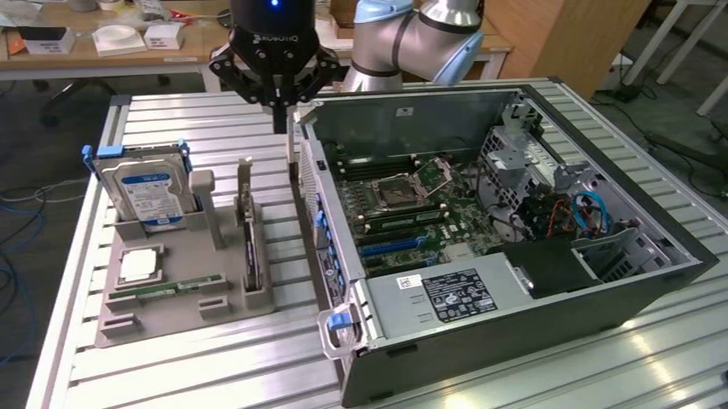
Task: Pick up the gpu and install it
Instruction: 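Reach for the gpu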
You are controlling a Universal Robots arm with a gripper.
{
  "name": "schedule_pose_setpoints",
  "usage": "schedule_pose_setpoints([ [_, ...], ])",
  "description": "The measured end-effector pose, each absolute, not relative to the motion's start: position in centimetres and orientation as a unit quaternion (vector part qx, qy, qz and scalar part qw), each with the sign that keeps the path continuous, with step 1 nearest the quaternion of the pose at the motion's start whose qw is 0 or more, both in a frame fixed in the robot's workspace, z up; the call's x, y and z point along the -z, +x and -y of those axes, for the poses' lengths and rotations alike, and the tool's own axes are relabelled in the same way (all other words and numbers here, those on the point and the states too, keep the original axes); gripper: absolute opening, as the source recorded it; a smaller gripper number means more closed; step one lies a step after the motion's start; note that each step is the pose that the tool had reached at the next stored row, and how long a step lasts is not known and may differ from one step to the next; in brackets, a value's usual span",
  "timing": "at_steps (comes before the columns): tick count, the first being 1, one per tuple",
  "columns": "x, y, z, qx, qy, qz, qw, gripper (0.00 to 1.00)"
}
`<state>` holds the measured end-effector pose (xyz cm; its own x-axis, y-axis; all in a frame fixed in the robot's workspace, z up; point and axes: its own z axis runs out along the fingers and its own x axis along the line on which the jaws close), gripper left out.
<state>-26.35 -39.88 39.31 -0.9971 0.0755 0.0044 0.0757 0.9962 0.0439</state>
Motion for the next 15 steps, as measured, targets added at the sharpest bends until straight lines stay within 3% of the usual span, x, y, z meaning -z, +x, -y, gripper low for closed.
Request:
schedule_pose_setpoints([
  [15,-39.3,-28.9,39.9,0.022,-0.038,0.999,0.001,0.1],
])
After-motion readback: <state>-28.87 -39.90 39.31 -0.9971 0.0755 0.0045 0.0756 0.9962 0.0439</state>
